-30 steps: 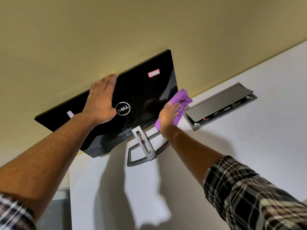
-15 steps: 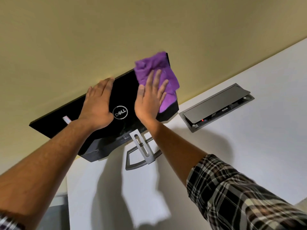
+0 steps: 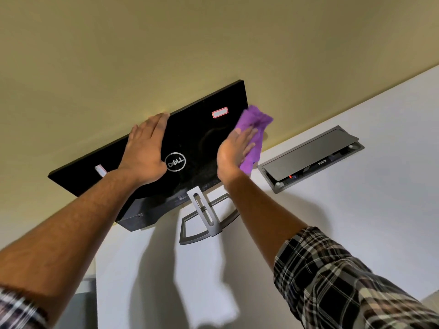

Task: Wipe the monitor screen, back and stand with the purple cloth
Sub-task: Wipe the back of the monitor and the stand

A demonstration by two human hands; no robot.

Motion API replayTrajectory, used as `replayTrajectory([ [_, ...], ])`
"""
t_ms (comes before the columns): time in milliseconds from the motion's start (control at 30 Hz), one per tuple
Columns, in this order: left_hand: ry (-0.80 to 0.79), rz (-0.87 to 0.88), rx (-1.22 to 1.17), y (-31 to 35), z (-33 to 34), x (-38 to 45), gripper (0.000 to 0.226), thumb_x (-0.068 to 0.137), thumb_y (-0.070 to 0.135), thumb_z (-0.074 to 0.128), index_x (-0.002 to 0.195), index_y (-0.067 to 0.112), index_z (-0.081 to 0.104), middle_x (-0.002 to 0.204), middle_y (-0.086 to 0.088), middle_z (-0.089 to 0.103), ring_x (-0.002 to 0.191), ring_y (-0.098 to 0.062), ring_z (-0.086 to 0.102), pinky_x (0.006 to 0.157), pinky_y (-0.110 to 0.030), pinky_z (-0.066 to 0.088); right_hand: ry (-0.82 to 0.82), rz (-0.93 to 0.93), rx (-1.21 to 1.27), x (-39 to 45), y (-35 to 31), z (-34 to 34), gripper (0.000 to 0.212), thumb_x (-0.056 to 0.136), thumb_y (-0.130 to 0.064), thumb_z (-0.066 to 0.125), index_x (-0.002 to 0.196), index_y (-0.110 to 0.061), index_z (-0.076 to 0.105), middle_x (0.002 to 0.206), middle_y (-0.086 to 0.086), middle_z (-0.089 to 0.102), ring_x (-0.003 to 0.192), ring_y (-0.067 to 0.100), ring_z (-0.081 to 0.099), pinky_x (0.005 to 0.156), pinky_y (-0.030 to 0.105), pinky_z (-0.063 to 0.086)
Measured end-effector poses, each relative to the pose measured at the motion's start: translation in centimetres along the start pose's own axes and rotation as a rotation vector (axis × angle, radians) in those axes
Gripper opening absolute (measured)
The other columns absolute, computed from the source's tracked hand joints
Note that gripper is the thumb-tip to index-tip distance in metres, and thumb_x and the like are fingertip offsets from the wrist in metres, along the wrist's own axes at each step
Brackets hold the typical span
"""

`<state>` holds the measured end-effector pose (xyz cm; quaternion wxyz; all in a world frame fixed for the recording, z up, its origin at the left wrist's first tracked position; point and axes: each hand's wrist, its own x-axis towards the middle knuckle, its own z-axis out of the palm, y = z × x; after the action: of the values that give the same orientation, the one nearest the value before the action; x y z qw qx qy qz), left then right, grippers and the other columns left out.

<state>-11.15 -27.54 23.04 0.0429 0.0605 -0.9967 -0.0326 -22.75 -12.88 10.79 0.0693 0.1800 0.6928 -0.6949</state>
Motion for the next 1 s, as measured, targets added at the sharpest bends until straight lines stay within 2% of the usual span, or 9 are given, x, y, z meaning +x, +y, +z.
replayTrajectory([
  [200, 0.015, 0.025, -0.003, -0.3, 0.2, 0.2, 0.115, 0.065, 0.001, 0.069, 0.161, 0.017, 0.008, 0.165, -0.008, 0.017, 0.152, -0.028, 0.015, 0.124, -0.05, 0.005, -0.053, -0.785, -0.503, -4.2, -3.9, 3.4, 0.058, 0.111, -0.047, 0.018, 0.167, -0.032, 0.011, 0.173, -0.012, -0.008, 0.161, 0.028, -0.015, 0.127, 0.061, -0.006],
  [267, 0.012, 0.03, -0.009, -0.3, 0.2, 0.3, 0.115, 0.065, 0.003, 0.069, 0.161, 0.018, 0.009, 0.165, -0.009, 0.018, 0.152, -0.028, 0.015, 0.124, -0.052, 0.006, -0.048, -0.907, -0.587, -3.9, -3.0, 3.6, 0.059, 0.112, -0.047, 0.019, 0.168, -0.029, 0.015, 0.175, -0.008, -0.001, 0.161, 0.028, -0.013, 0.128, 0.061, -0.003],
  [367, 0.009, 0.027, -0.007, -0.4, 0.3, 0.3, 0.116, 0.064, 0.0, 0.068, 0.161, 0.018, 0.008, 0.165, -0.008, 0.017, 0.152, -0.027, 0.014, 0.125, -0.05, 0.004, 0.054, -0.791, -0.507, -2.9, -1.6, 3.0, 0.059, 0.112, -0.045, 0.021, 0.168, -0.027, 0.013, 0.176, -0.004, 0.001, 0.161, 0.03, -0.012, 0.128, 0.06, -0.002],
  [500, 0.004, 0.005, -0.008, -0.3, 0.2, 0.3, 0.118, 0.065, -0.004, 0.067, 0.161, 0.021, 0.003, 0.166, -0.005, 0.013, 0.154, -0.024, 0.008, 0.124, -0.042, -0.004, 0.054, -0.459, -0.374, -1.2, 0.7, 1.8, 0.06, 0.112, -0.046, 0.014, 0.167, -0.027, -0.002, 0.175, -0.005, -0.012, 0.16, 0.029, -0.017, 0.128, 0.057, -0.004],
  [667, 0.005, -0.001, -0.003, -0.1, 0.3, 0.1, 0.119, 0.065, -0.007, 0.066, 0.161, 0.023, 0.001, 0.167, -0.002, 0.01, 0.154, -0.023, 0.007, 0.125, -0.042, -0.004, -0.018, -0.147, -0.262, 1.6, 5.4, -0.3, 0.066, 0.109, -0.034, 0.005, 0.164, 0.002, 0.002, 0.174, 0.02, -0.008, 0.161, 0.033, -0.012, 0.127, 0.038, -0.017],
  [767, -0.001, -0.001, -0.005, -0.1, 0.3, 0.3, 0.12, 0.065, -0.007, 0.065, 0.161, 0.023, 0.001, 0.167, -0.001, 0.01, 0.154, -0.023, 0.007, 0.126, -0.043, -0.002, 0.102, 0.062, -0.11, 3.4, 6.6, -0.9, 0.06, 0.11, -0.007, 0.023, 0.163, 0.004, -0.001, 0.172, 0.025, -0.005, 0.161, 0.036, -0.009, 0.13, 0.049, -0.004],
  [833, -0.006, -0.001, -0.009, -0.2, 0.2, 0.3, 0.12, 0.064, -0.007, 0.065, 0.161, 0.023, 0.001, 0.167, -0.001, 0.01, 0.154, -0.023, 0.008, 0.126, -0.044, -0.002, 0.09, 0.146, 0.033, 2.9, 4.3, -0.7, 0.062, 0.112, -0.011, 0.027, 0.165, -0.003, -0.004, 0.174, 0.018, -0.008, 0.161, 0.033, -0.01, 0.131, 0.052, 0.001],
  [933, -0.003, -0.001, -0.018, -0.2, 0.1, 0.2, 0.119, 0.064, -0.007, 0.066, 0.161, 0.023, 0.002, 0.167, -0.001, 0.01, 0.153, -0.024, 0.008, 0.126, -0.046, -0.001, 0.049, -0.114, -0.084, 0.6, -1.4, 0.3, 0.057, 0.114, -0.032, 0.01, 0.167, -0.014, -0.003, 0.175, 0.007, -0.01, 0.16, 0.024, -0.015, 0.128, 0.045, -0.016],
  [1000, 0.002, 0.002, -0.015, -0.2, 0.2, 0.2, 0.118, 0.064, -0.006, 0.066, 0.161, 0.022, 0.004, 0.166, -0.002, 0.012, 0.153, -0.024, 0.009, 0.126, -0.047, 0.0, 0.029, -0.336, -0.219, -1.2, -4.2, 1.5, 0.057, 0.114, -0.04, 0.013, 0.167, -0.025, -0.001, 0.175, -0.001, -0.011, 0.16, 0.026, -0.017, 0.124, 0.048, -0.016],
])
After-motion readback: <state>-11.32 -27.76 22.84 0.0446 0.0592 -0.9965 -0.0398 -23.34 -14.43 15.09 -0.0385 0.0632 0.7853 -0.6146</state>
